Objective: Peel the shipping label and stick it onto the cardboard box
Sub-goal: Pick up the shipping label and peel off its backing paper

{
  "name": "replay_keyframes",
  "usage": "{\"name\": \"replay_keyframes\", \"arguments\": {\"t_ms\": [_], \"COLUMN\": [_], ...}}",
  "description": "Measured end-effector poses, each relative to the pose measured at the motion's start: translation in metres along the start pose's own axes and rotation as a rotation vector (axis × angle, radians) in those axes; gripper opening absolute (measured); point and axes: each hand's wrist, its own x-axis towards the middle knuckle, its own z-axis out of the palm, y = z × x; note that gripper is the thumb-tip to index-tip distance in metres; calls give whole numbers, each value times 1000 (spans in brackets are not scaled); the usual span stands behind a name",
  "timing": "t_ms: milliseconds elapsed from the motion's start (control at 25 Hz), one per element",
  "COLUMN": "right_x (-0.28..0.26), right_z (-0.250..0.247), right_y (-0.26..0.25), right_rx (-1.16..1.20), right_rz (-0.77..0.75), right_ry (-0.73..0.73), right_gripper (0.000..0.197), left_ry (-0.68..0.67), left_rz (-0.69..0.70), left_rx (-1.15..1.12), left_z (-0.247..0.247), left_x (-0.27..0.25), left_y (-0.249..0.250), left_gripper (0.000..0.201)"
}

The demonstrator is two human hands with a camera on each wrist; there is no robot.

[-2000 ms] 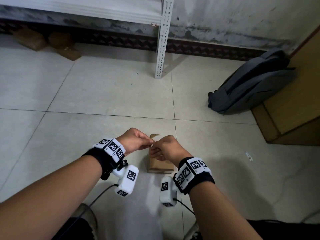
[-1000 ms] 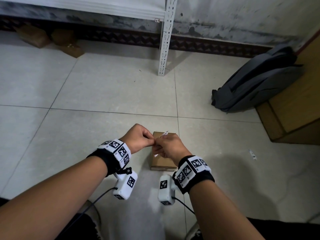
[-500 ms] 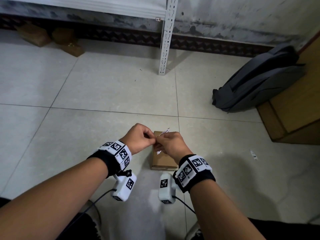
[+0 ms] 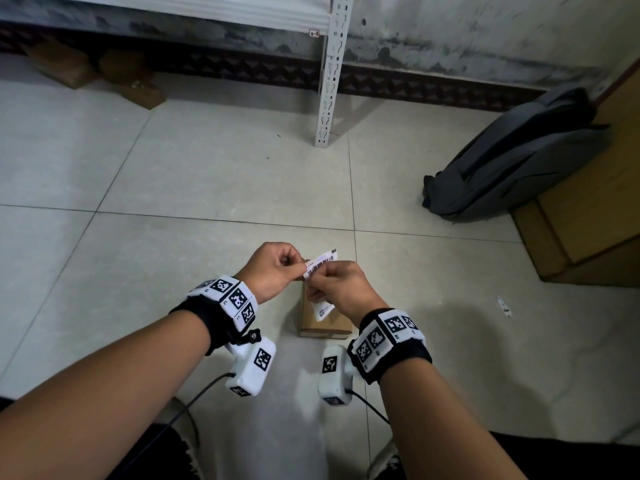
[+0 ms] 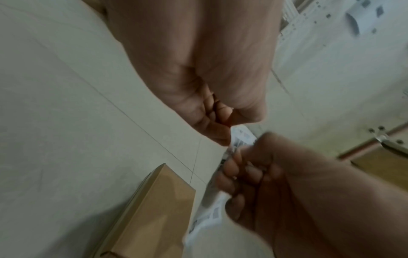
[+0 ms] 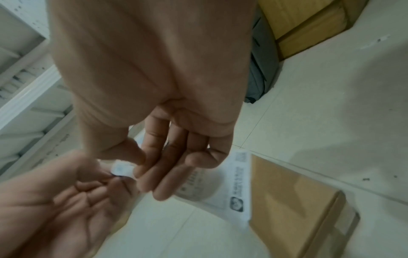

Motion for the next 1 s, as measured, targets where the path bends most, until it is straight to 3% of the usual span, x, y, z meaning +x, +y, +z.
{"name": "replay_keyframes", "arguments": {"t_ms": [160,280,560,680,880,1000], "right_x": [1,6,6,8,11,11], "right_z": [0,2,4,4,8,7], "right_y": [5,9,14,13,16,19], "right_rx": [93,152,234,237,156,199], "right_rz": [55,74,-12,-32,-17,-4], "right_ry": [32,38,52,34,21,29], "right_gripper": [13,13,9,16,24,26], "left_ry": [-88,-67,-20,-15,-8,14], "left_rz": [-47,-19,-66,-74,-74,-116], "left_rx": [3,50,-84,-114,-97,-224], "left_z": [-6,-5,-2,1,4,0], "left_x": [1,-1,-1,0,-2,-2], "left_y": [-3,-3,-3,-3,1,3], "left_gripper": [5,4,18,6,15,17]}}
